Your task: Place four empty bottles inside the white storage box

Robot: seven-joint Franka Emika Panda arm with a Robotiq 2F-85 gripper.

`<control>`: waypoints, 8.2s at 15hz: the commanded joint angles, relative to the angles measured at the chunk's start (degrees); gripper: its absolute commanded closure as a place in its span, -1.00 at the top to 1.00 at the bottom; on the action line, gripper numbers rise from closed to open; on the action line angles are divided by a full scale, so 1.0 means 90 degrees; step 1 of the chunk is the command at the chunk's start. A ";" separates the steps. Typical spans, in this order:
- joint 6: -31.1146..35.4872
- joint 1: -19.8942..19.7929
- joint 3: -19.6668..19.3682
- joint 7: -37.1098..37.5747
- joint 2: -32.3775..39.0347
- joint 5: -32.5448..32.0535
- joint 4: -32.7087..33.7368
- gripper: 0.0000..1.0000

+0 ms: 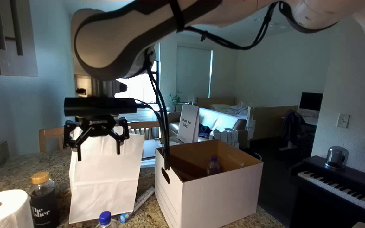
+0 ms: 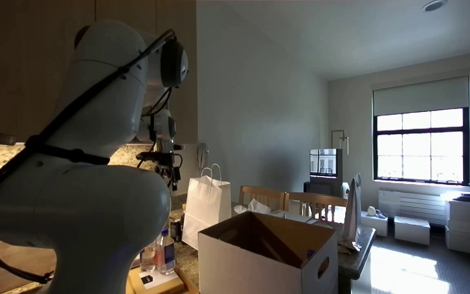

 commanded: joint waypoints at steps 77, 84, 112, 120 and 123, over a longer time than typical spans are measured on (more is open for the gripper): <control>0.0227 -0.2215 -0.1944 -0.0112 -0.4960 0.1004 -0.3453 -0.73; 0.2786 -0.2848 -0.2844 -0.1876 -0.2776 0.2399 -0.3868 -0.74; 0.2594 -0.2329 -0.2738 -0.2322 -0.2212 0.2138 -0.3383 1.00; 0.1625 -0.2119 -0.0879 -0.1715 -0.4178 0.0455 -0.3922 1.00; 0.0911 -0.1828 0.0089 -0.1426 -0.4155 0.0243 -0.3496 1.00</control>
